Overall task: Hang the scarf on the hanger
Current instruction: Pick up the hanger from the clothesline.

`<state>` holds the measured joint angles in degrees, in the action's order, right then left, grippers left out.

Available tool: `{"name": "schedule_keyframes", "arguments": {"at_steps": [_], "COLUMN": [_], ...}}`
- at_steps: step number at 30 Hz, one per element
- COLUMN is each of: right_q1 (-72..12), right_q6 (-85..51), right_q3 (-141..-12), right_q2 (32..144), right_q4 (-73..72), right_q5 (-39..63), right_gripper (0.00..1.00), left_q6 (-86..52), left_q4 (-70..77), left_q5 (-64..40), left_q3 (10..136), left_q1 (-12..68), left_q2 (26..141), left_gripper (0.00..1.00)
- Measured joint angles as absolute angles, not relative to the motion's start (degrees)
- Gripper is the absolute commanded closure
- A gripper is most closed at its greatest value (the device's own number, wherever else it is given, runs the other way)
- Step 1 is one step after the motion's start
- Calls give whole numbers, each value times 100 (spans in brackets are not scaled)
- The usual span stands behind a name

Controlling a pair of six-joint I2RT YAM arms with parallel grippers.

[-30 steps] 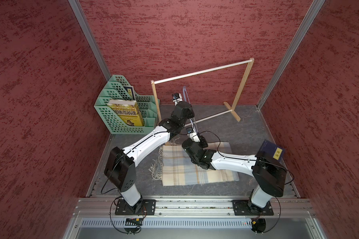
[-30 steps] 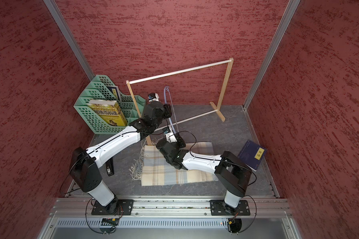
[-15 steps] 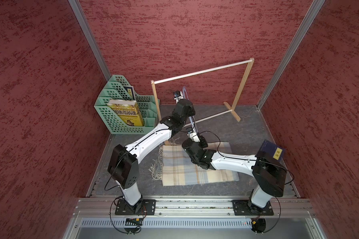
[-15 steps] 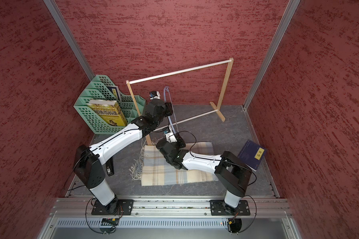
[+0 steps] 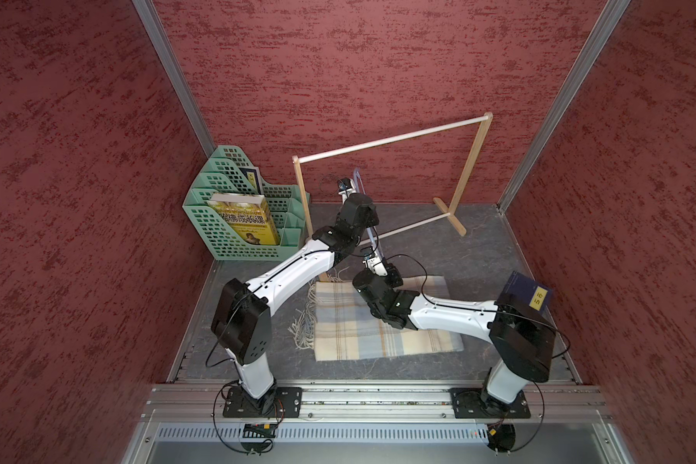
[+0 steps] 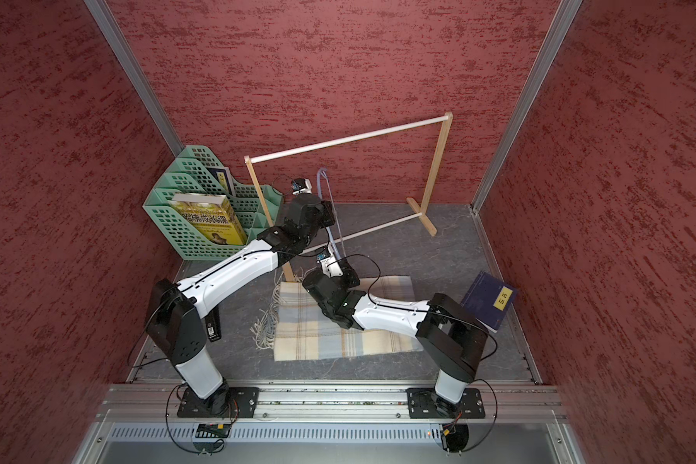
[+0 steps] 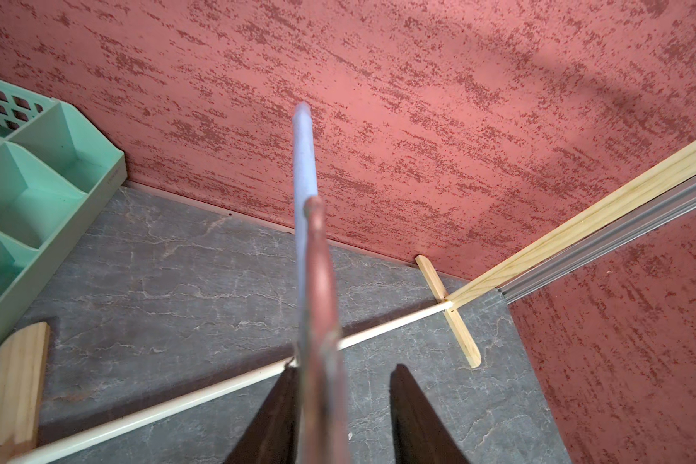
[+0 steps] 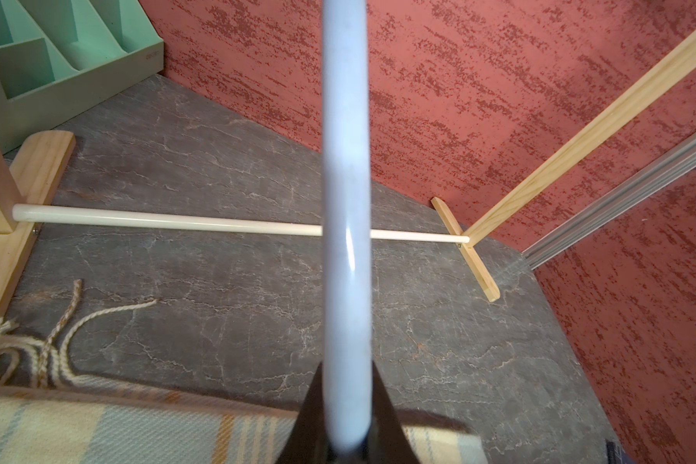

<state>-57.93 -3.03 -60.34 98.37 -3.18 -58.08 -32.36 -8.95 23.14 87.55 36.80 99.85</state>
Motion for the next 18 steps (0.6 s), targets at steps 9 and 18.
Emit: {"name": "schedule_keyframes", "arguments": {"at_steps": [9, 18], "right_q1": [-5793, -5793], "right_q6": [-305, -368], "right_q3": [-6034, -6034], "right_q2": [9837, 9837], "right_q4": [-316, -316], "right_q5": [-5806, -5784], "right_gripper": [100, 100], "left_q6": [-3256, -3262], "left_q4": [-891, -845], "left_q5": [2303, 2303], "left_q3": [8755, 8755], "left_q1": [3627, 3627], "left_q2": [10044, 10044], "left_gripper": [72, 88]}}
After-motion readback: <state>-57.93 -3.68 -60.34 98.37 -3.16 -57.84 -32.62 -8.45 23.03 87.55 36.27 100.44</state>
